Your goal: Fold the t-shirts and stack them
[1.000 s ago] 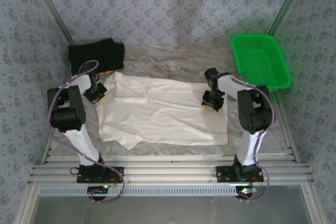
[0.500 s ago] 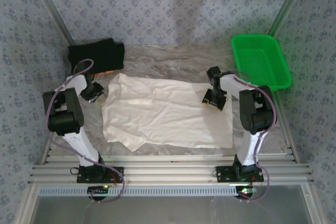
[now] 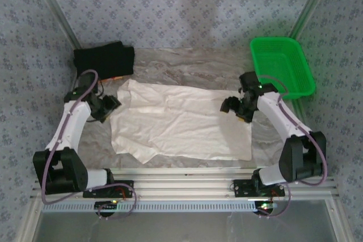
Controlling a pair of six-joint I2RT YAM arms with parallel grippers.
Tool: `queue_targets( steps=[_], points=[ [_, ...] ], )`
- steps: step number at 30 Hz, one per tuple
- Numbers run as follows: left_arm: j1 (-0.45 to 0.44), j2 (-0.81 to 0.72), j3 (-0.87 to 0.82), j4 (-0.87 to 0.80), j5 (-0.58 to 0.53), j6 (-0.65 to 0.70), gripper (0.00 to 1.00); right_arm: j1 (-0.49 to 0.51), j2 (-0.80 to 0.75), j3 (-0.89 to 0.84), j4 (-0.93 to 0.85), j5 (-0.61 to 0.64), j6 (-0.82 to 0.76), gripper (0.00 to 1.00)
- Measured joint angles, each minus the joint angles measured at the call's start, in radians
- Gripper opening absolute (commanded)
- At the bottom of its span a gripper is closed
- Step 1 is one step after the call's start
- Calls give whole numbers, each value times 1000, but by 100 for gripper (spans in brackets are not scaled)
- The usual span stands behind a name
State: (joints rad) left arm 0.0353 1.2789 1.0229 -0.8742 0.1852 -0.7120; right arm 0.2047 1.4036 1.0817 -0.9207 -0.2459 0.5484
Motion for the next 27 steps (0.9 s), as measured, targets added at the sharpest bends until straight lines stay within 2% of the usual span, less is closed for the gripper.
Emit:
queue_targets(
  steps=[3, 7, 11, 20, 27],
  points=[
    [-40, -76, -96, -76, 14, -41, 59, -3, -69, -103, -72, -50, -4, 81],
    [-51, -189, -195, -154, 18, -105, 60, -5, -161, -208, -141, -94, -4, 83],
    [-46, -210, -271, -158, 17, -162, 60, -23, -223, -271, -167, -124, -4, 83],
    [71, -167, -413, 5, 11, -217, 55, -48, -249, -316, -172, -165, -19, 84],
    [83, -150, -446, 152, 37, -214, 46, -63, -284, -338, -176, -174, -23, 83]
  ],
)
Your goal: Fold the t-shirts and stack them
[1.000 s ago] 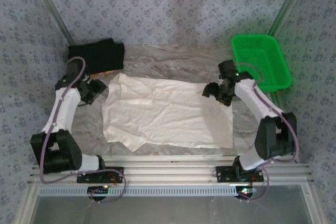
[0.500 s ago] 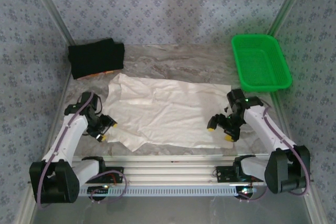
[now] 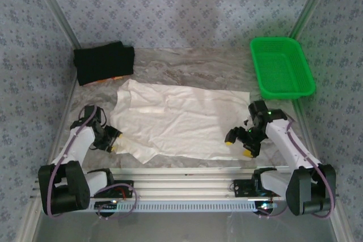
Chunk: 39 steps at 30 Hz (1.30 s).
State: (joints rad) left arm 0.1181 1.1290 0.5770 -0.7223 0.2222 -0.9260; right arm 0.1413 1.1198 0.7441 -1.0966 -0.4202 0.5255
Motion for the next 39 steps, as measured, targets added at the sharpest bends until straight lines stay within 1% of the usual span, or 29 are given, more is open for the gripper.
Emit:
queue_targets(
  steps=[4, 9, 13, 16, 19, 22, 25, 34, 39],
  points=[
    [0, 24, -15, 43, 12, 10, 44, -3, 0, -1, 1, -4, 0, 83],
    [6, 42, -26, 52, 13, 25, 44, -5, 0, -1, 1, -4, 0, 84],
    [13, 55, -27, 71, 14, 35, 39, -5, 0, -1, 1, -3, 1, 83],
    [13, 59, -40, 101, 15, 38, 31, -6, 0, -1, 1, 3, 2, 83],
    [13, 59, -45, 116, 19, 47, 18, -7, 0, -2, 1, 6, 6, 83],
    [13, 59, -45, 124, 24, 58, 8, -10, 0, -8, 0, 14, 9, 83],
    [13, 50, -45, 117, 29, 67, 3, -14, 0, -11, -8, 31, 16, 83],
    [13, -55, -40, 34, 41, 81, 0, -77, -26, -11, -56, 118, 60, 83],
    [13, -89, -6, -23, 45, 96, 0, -138, -65, -16, -83, 160, 87, 82]
  ],
)
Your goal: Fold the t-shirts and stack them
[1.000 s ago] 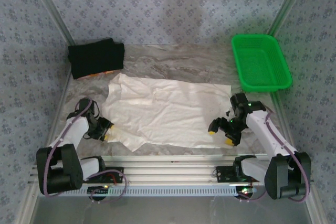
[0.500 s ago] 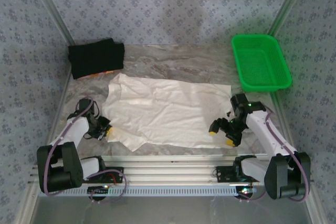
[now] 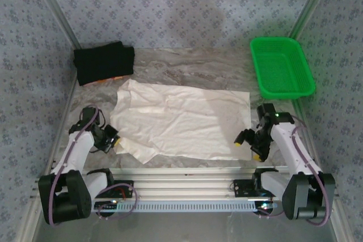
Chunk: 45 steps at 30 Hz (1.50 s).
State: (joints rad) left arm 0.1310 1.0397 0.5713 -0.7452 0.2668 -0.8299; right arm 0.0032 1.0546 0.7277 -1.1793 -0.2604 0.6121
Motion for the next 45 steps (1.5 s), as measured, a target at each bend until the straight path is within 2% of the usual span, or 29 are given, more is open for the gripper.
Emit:
queue_targets(
  steps=[4, 11, 18, 26, 34, 45],
  points=[
    [-3, -26, 42, -23, 4, 3, 0, -34, -22, -7, -26, 21, 10, 77],
    [-21, -45, 76, -45, 10, 2, 0, -31, -1, -20, -29, 23, 35, 65],
    [-35, -58, 89, -40, 11, -5, 0, -11, 73, -45, -18, 33, 48, 60],
    [-36, -64, 89, -16, 14, -9, 0, -9, 145, -86, 100, 62, 106, 49],
    [-36, -64, 89, -15, 14, -8, 0, 8, 215, -109, 212, 76, 149, 48],
    [-36, -49, 116, -14, 14, -5, 0, 45, 218, -109, 190, 102, 192, 50]
  ],
)
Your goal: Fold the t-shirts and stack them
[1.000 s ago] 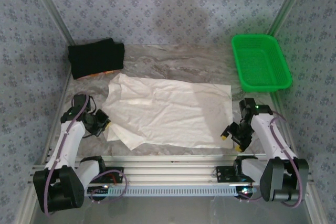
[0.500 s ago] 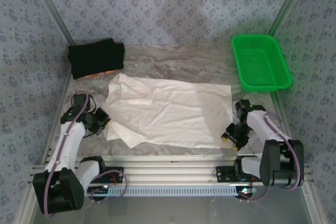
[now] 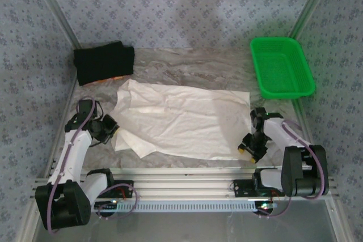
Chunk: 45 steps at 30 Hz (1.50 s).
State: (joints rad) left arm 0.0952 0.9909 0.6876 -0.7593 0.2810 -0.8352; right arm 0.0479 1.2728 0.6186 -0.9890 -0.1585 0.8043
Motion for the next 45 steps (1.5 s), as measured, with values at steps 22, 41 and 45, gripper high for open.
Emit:
queue_targets(
  steps=[22, 41, 45],
  points=[
    [12, 0, 50, 0, 13, 5, 0, 145, 109, 45, -19, 127, 170, 40],
    [27, 30, 55, 0, 27, 39, 0, 209, 148, 64, -84, 248, 281, 0],
    [27, 32, 55, 0, 27, 42, 0, 213, 148, 67, -92, 253, 302, 0]
  ],
)
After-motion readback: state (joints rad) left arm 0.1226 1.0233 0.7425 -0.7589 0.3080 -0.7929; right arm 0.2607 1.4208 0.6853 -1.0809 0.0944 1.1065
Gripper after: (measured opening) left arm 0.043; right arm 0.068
